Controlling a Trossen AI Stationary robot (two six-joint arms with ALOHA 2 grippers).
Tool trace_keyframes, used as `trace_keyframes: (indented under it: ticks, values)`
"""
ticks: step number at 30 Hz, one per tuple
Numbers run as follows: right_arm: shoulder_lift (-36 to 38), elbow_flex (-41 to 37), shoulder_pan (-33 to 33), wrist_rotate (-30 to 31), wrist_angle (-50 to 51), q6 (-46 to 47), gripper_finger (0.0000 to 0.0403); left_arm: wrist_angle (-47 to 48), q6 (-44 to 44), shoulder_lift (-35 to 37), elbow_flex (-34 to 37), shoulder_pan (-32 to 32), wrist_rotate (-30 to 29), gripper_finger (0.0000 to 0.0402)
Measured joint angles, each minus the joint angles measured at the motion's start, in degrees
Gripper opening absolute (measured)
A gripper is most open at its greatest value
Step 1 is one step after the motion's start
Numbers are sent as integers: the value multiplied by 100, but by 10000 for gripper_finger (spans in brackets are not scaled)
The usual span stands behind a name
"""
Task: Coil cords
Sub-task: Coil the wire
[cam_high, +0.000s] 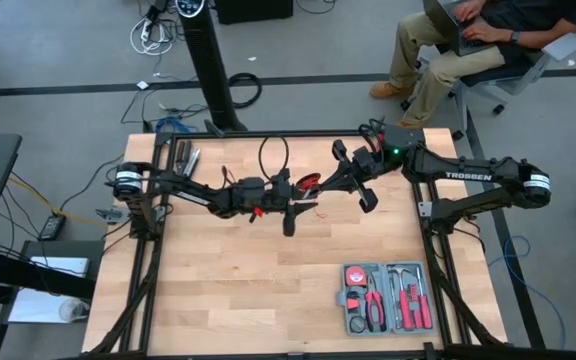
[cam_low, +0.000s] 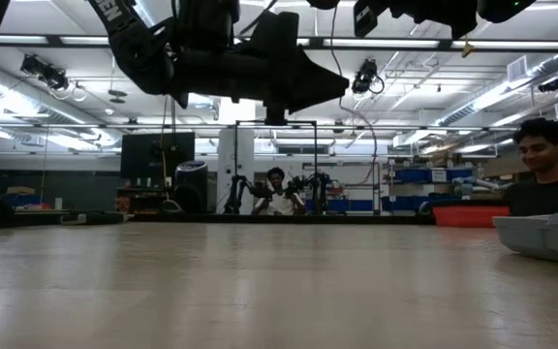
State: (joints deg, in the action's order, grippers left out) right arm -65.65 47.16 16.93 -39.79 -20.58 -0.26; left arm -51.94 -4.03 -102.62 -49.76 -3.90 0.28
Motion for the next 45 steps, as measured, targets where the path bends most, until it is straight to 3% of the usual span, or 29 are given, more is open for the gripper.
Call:
trace_keyframes:
  ticks: [6, 14, 21, 32, 45]
  values:
    - [0, -2, 0, -5, 38, 3, 2, 13, -79, -72, -3, 0, -112, 103]
    - [2, -2, 0, -38, 132, 5, 2, 1220, 74, 291, -4, -56, -69, 103]
    - [2, -4, -7, -40, 103, 5, 2, 1409, 30, 379, -4, -59, -273, 103]
    - [2, -4, -18, 35, 7, -59, 2, 1190, -866, 376, -4, -59, 84, 103]
    - [2, -7, -192, 274, -34, -242, 2, 189, -815, 375, -4, -61, -171, 103]
